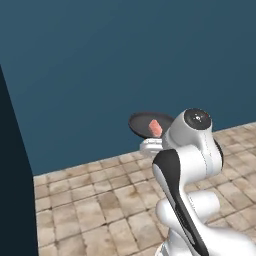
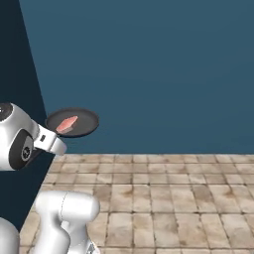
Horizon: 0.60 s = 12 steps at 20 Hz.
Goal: Pick up the pan with the steak in it and place it on the dining table. Then place the steak on the plate.
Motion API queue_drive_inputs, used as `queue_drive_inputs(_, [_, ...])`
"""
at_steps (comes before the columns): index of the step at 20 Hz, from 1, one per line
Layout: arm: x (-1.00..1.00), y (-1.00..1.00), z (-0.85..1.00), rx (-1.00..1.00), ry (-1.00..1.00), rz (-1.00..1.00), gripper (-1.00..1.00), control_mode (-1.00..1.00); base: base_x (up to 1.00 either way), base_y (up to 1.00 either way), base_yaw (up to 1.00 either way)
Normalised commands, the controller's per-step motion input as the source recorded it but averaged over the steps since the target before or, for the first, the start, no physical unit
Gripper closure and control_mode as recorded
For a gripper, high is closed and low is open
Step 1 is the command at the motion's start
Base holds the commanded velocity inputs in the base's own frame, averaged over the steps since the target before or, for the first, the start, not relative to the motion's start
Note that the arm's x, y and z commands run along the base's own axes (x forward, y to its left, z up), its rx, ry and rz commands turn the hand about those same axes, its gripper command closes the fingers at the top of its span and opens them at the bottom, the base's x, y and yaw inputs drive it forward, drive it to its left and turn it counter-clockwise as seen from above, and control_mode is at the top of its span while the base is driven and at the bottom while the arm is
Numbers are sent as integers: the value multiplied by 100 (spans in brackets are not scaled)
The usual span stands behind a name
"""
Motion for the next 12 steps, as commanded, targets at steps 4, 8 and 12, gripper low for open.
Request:
queue_drive_inputs(4, [0, 0, 0, 0, 0, 0, 100, 100, 100, 37, -9])
queue_drive_inputs(8, [0, 0, 0, 0, 0, 0, 100, 100, 87, 40, -25])
queue_drive_inputs(12, [0, 0, 0, 0, 0, 0, 100, 100, 38, 27, -47])
